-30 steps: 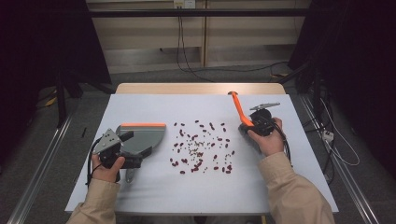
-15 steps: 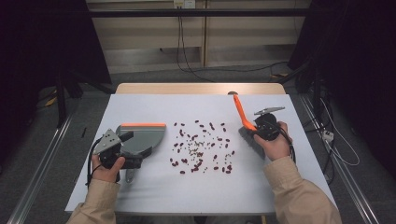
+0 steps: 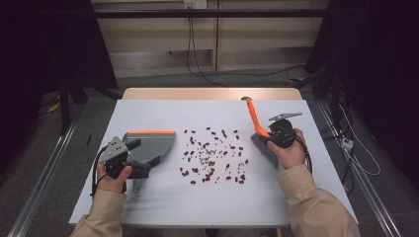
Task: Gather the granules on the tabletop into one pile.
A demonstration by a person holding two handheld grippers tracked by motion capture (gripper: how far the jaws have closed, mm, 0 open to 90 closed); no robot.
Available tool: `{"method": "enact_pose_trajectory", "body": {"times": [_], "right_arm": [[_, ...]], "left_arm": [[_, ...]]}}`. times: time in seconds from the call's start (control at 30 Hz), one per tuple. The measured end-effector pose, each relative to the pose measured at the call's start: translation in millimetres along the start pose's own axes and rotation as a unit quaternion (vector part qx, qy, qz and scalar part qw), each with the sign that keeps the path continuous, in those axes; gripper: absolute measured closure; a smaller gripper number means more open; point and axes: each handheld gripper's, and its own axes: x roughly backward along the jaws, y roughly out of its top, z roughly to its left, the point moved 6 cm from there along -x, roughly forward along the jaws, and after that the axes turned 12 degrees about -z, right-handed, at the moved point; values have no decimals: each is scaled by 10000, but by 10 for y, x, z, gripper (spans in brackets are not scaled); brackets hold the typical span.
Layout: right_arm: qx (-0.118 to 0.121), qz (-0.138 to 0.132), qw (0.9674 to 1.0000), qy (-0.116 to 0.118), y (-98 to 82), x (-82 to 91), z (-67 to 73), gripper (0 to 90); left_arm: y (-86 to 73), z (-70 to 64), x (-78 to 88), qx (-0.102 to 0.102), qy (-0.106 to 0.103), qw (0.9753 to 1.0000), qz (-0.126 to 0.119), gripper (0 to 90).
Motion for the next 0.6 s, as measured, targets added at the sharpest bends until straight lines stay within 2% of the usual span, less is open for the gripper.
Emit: {"method": "enact_pose_trajectory", "body": {"times": [0.13,0.27,0.43,0.6], "right_arm": [[67,-139,9999,14,28,-36,6,714],[108,-303,9994,137,94,-76,24,714],[550,-590,9964,249,239,-148,73,714],[799,-601,9943,363,361,-308,81,714]], "left_arm": [[-9,10,15,16,17,10000,11,36],[-27,25,21,26,20,10000,39,36],[-53,28,18,44,11,10000,85,36],[-63,47,22,78,37,9999,92,36]]}}
